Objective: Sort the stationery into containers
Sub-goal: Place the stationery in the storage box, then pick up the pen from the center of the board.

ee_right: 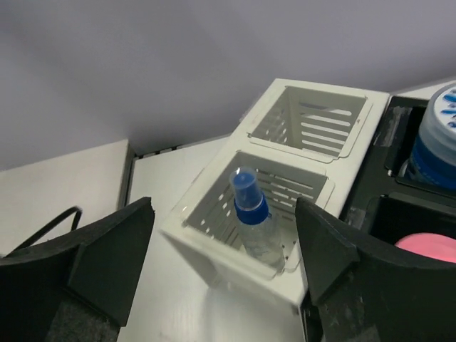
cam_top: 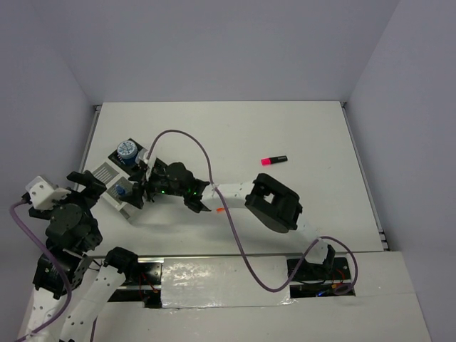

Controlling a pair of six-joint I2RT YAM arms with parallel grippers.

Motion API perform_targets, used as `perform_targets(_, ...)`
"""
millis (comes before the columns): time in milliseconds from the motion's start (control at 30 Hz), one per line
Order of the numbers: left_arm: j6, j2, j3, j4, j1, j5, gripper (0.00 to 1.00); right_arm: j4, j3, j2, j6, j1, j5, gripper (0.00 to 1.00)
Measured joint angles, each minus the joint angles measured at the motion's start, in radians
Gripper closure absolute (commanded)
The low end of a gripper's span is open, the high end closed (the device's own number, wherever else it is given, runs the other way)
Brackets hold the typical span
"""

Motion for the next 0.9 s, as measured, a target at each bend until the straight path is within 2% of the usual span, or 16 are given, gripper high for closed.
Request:
perform_targets(100, 0.003, 0.010, -0.007, 0.016, 0.000, 0.006, 0.01, 0.010, -0.108, -0.119, -0.006, 0.000, 0.002, 0.11)
perform_targets(133, 0.005, 0.015, -0.013, 0.026, 0.000, 0.014, 0.01, 0.012, -0.142, -0.166, -0.011, 0.000, 0.009, 0.01)
perform_targets(233, 0.025, 0.037, -0.027, 0.061, 0.001, 0.076, 0.01, 0.012, -0.248, -0.350, -0.025, 0.000, 0.049, 0.00)
perform_targets(400, 0.087, 0.110, -0.032, 0.138, 0.003, 0.314, 0.01, -0.068, -0.389, -0.711, -0.031, 0.000, 0.298, 0.00)
perform_targets(500, 0.116, 0.179, -0.032, 0.174, 0.003, 0.478, 0.01, -0.240, -0.427, -0.893, 0.015, -0.019, 0.492, 0.00)
perform_targets(633, 0.133, 0.265, -0.028, 0.181, 0.003, 0.628, 0.01, -0.510, -0.530, -1.082, 0.113, -0.122, 0.623, 0.00)
perform_targets(767, 0.111, 0.340, -0.019, 0.182, 0.003, 0.747, 0.01, -0.783, -0.686, -1.245, 0.187, -0.341, 0.583, 0.00)
perform_targets(833, 0.082, 0.378, -0.019, 0.179, 0.003, 0.776, 0.01, -0.887, -0.734, -1.301, 0.158, -0.425, 0.538, 0.00)
perform_targets(900, 0.050, 0.412, -0.011, 0.162, 0.002, 0.782, 0.01, -0.973, -0.743, -1.326, 0.090, -0.450, 0.464, 0.00)
